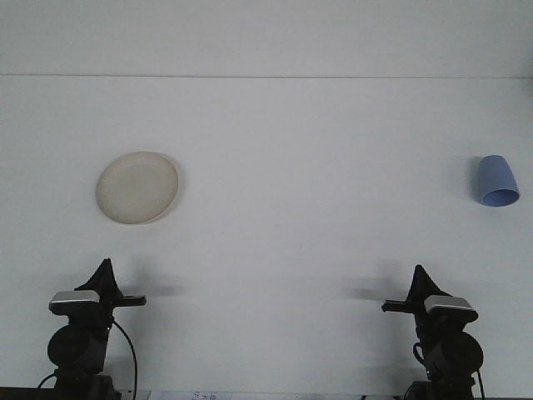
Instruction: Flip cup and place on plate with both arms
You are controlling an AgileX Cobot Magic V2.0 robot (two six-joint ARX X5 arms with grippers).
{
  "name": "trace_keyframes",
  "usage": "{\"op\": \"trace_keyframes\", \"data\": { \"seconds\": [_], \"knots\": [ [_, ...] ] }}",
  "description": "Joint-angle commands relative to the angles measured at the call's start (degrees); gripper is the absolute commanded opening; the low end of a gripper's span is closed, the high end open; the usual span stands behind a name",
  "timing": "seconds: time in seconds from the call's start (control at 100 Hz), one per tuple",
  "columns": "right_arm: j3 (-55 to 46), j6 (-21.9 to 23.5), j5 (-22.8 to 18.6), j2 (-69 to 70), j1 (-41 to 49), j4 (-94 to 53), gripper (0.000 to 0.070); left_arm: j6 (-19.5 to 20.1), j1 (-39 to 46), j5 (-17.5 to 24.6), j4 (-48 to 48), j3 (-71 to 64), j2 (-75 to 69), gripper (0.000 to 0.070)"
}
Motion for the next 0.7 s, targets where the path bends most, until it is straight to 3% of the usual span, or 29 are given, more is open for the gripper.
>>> {"op": "trace_keyframes", "data": {
  "seconds": [0.0,0.15,0.25,0.3,0.38,0.42,0.69],
  "knots": [
    [0.3,5.5,-0.2,0.0,0.0,2.6,0.0003,0.7,0.1,-0.2,0.8,-1.1,-0.1,0.0015],
    [7.8,7.3,4.3,2.1,0.0,1.5,0.0002,0.7,0.1,-0.2,0.8,-1.1,-0.1,0.0015],
    [16.5,2.7,6.1,7.7,0.0,-1.3,0.0023,0.7,0.1,-0.2,0.8,-1.1,-0.1,0.0015],
    [21.3,-0.2,6.8,11.6,0.0,-3.5,0.0129,0.7,0.1,-0.2,0.8,-1.1,-0.1,0.0015],
    [29.1,-4.9,8.3,18.9,0.0,-8.0,0.0442,0.7,0.1,-0.2,0.8,-1.1,-0.1,0.0015],
    [32.0,-6.5,9.2,21.9,0.0,-9.9,0.0503,0.7,0.1,-0.2,0.8,-1.1,-0.1,0.0015],
    [42.2,-16.4,14.9,40.2,-1.6,-13.8,0.0506,0.7,0.1,-0.2,0.8,-1.1,-0.1,0.0015]
  ]
}}
